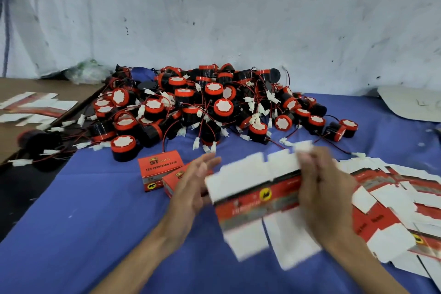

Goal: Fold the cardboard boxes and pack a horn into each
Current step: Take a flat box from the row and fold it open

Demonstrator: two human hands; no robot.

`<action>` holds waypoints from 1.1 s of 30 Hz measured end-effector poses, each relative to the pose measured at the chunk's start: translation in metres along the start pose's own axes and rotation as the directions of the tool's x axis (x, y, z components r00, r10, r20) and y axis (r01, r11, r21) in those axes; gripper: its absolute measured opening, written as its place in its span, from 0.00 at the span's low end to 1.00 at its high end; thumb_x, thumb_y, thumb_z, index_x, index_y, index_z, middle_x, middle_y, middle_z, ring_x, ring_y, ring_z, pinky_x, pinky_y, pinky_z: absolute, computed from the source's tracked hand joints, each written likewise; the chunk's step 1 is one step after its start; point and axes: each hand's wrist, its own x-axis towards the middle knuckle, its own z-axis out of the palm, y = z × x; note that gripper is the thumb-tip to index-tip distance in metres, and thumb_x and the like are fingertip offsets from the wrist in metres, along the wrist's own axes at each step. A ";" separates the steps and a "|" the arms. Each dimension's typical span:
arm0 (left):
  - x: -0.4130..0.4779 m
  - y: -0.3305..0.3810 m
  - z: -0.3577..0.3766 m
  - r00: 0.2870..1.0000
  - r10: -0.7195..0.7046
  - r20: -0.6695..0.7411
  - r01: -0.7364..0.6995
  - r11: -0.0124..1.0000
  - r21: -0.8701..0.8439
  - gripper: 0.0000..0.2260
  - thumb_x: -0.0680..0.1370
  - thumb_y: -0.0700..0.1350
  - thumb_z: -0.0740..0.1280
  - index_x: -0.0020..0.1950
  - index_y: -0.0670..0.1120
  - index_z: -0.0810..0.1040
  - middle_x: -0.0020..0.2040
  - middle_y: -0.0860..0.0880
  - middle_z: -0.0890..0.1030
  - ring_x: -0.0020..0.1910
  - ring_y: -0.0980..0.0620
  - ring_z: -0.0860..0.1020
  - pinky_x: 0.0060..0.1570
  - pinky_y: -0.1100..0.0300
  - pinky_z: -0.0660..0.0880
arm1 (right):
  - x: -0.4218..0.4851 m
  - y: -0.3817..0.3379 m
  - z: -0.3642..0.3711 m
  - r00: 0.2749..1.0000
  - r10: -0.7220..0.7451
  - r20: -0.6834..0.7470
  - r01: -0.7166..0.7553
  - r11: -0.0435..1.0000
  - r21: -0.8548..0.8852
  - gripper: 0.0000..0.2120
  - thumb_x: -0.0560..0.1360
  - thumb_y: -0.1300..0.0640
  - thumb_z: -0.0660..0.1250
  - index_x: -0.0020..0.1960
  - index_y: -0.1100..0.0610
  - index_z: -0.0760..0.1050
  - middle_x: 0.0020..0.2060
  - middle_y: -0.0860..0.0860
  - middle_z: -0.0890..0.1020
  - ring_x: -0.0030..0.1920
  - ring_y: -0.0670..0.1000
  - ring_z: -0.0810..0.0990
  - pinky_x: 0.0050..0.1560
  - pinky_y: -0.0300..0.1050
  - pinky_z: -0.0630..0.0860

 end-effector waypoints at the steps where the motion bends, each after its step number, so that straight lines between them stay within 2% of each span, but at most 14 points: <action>1: 0.002 0.004 -0.002 0.993 -0.109 0.051 0.111 0.993 -0.044 0.20 0.74 0.56 0.65 0.62 0.47 0.76 0.58 0.46 0.82 0.53 0.51 0.82 0.44 0.60 0.79 | -0.004 0.004 0.007 0.974 0.112 0.196 -0.121 0.992 0.034 0.12 0.82 0.53 0.55 0.41 0.48 0.69 0.22 0.45 0.69 0.30 0.50 0.73 0.26 0.28 0.65; 3: 0.001 0.006 -0.003 0.950 -0.282 0.136 0.274 0.959 0.071 0.19 0.73 0.56 0.65 0.56 0.44 0.81 0.46 0.45 0.85 0.42 0.51 0.84 0.37 0.64 0.78 | -0.017 0.012 0.020 0.848 0.219 0.483 -0.242 0.970 -0.015 0.11 0.80 0.53 0.59 0.42 0.51 0.76 0.27 0.53 0.77 0.32 0.51 0.75 0.31 0.36 0.67; 5: -0.002 0.003 -0.003 0.902 -0.375 0.213 0.331 0.919 0.214 0.10 0.72 0.49 0.70 0.45 0.43 0.84 0.37 0.48 0.84 0.34 0.55 0.82 0.33 0.67 0.75 | -0.029 0.018 0.029 0.814 0.266 0.517 -0.292 0.956 -0.032 0.12 0.80 0.52 0.60 0.41 0.54 0.76 0.31 0.54 0.80 0.35 0.51 0.75 0.37 0.36 0.67; 8: -0.006 -0.003 -0.008 0.831 -0.459 0.313 0.397 0.885 0.243 0.13 0.72 0.49 0.64 0.47 0.42 0.83 0.45 0.43 0.83 0.41 0.51 0.81 0.38 0.63 0.75 | -0.038 0.016 0.034 0.788 0.311 0.531 -0.351 0.936 -0.029 0.11 0.79 0.49 0.60 0.37 0.45 0.70 0.28 0.47 0.78 0.35 0.45 0.76 0.37 0.30 0.68; 13: -0.006 -0.002 -0.009 0.732 -0.529 0.430 0.519 0.841 0.151 0.19 0.71 0.39 0.64 0.60 0.46 0.81 0.59 0.39 0.81 0.51 0.45 0.82 0.50 0.55 0.78 | -0.035 0.012 0.032 0.821 0.321 0.473 -0.384 0.922 0.040 0.10 0.78 0.50 0.62 0.38 0.47 0.71 0.29 0.42 0.79 0.31 0.41 0.76 0.31 0.30 0.67; 16: -0.006 -0.004 -0.002 0.665 -0.569 0.484 0.572 0.805 0.159 0.18 0.72 0.38 0.64 0.58 0.51 0.82 0.54 0.46 0.84 0.50 0.50 0.83 0.49 0.59 0.79 | -0.036 0.005 0.032 0.856 0.297 0.424 -0.376 0.920 0.115 0.11 0.75 0.43 0.59 0.39 0.48 0.71 0.31 0.45 0.80 0.29 0.47 0.74 0.29 0.36 0.67; 19: -0.005 -0.009 0.002 0.659 -0.628 0.413 0.599 0.771 0.218 0.17 0.78 0.36 0.60 0.64 0.42 0.79 0.46 0.52 0.86 0.46 0.58 0.83 0.49 0.65 0.77 | -0.035 0.002 0.030 0.850 0.348 0.396 -0.452 0.867 0.210 0.17 0.68 0.35 0.57 0.40 0.48 0.73 0.28 0.47 0.79 0.25 0.47 0.73 0.26 0.35 0.65; 21: -0.008 -0.007 0.002 0.623 -0.591 0.512 0.618 0.773 0.140 0.17 0.77 0.38 0.60 0.63 0.47 0.80 0.54 0.49 0.84 0.52 0.53 0.82 0.58 0.59 0.74 | -0.034 0.002 0.030 0.840 0.376 0.391 -0.488 0.838 0.245 0.18 0.67 0.34 0.57 0.40 0.48 0.73 0.25 0.48 0.77 0.23 0.43 0.71 0.24 0.32 0.64; 23: -0.013 -0.003 0.003 0.653 -0.523 0.548 0.532 0.831 0.160 0.18 0.76 0.41 0.63 0.65 0.53 0.78 0.62 0.47 0.80 0.59 0.48 0.79 0.64 0.50 0.71 | -0.034 0.004 0.030 0.844 0.388 0.371 -0.494 0.832 0.254 0.17 0.67 0.35 0.57 0.39 0.47 0.73 0.24 0.50 0.76 0.23 0.43 0.70 0.24 0.33 0.63; 25: -0.017 -0.004 0.005 0.703 -0.462 0.540 0.360 0.887 0.290 0.18 0.79 0.41 0.65 0.67 0.56 0.75 0.65 0.50 0.78 0.65 0.47 0.75 0.68 0.43 0.68 | -0.034 0.004 0.031 0.847 0.390 0.362 -0.492 0.834 0.252 0.16 0.68 0.35 0.57 0.38 0.46 0.73 0.22 0.51 0.73 0.23 0.45 0.67 0.25 0.35 0.62; 27: -0.022 -0.005 0.012 0.743 -0.369 0.559 0.175 0.913 0.369 0.19 0.81 0.41 0.64 0.69 0.58 0.72 0.65 0.57 0.77 0.66 0.55 0.74 0.64 0.53 0.73 | -0.035 0.004 0.031 0.861 0.367 0.352 -0.466 0.846 0.259 0.14 0.74 0.36 0.60 0.38 0.45 0.71 0.24 0.49 0.74 0.24 0.45 0.68 0.26 0.35 0.63; 29: -0.022 -0.003 0.017 0.793 -0.271 0.546 0.104 0.943 0.317 0.19 0.81 0.43 0.63 0.70 0.57 0.70 0.65 0.59 0.77 0.65 0.58 0.74 0.60 0.64 0.73 | -0.036 0.004 0.030 0.889 0.283 0.359 -0.395 0.871 0.293 0.09 0.75 0.39 0.60 0.42 0.44 0.69 0.30 0.50 0.78 0.28 0.48 0.74 0.29 0.39 0.68; 31: -0.019 0.001 0.015 0.847 -0.226 0.480 0.109 0.960 0.259 0.17 0.80 0.45 0.65 0.68 0.55 0.73 0.61 0.54 0.80 0.59 0.54 0.78 0.54 0.63 0.75 | -0.038 0.004 0.029 0.904 0.136 0.405 -0.277 0.907 0.316 0.08 0.75 0.42 0.58 0.48 0.45 0.69 0.37 0.54 0.78 0.34 0.52 0.77 0.34 0.44 0.71; 33: -0.016 0.005 0.009 0.890 -0.199 0.411 0.090 0.959 0.269 0.10 0.78 0.44 0.66 0.59 0.52 0.79 0.50 0.52 0.83 0.49 0.55 0.81 0.46 0.62 0.76 | -0.038 0.004 0.028 0.873 -0.004 0.487 -0.163 0.940 0.300 0.10 0.76 0.43 0.59 0.52 0.46 0.71 0.50 0.47 0.77 0.48 0.46 0.78 0.45 0.38 0.73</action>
